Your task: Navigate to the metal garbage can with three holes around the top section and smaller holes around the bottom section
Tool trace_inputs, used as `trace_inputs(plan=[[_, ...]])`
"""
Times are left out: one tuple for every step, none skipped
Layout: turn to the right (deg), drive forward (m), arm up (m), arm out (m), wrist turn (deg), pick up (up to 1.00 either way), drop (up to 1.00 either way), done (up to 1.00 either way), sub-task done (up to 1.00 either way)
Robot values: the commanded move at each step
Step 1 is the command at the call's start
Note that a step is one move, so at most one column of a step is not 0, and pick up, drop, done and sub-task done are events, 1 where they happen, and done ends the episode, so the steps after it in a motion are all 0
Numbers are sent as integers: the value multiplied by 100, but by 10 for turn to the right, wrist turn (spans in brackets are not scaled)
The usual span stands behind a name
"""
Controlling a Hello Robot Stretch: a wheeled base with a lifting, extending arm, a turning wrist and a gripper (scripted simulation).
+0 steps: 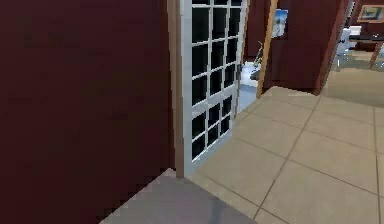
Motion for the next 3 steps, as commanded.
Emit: trace_inputs(plan=[[300, 0, 0, 0, 0, 0, 0, 0, 0], [0, 100, 0, 0, 0, 0, 0, 0, 0], [0, 100, 0, 0, 0, 0, 0, 0, 0]])
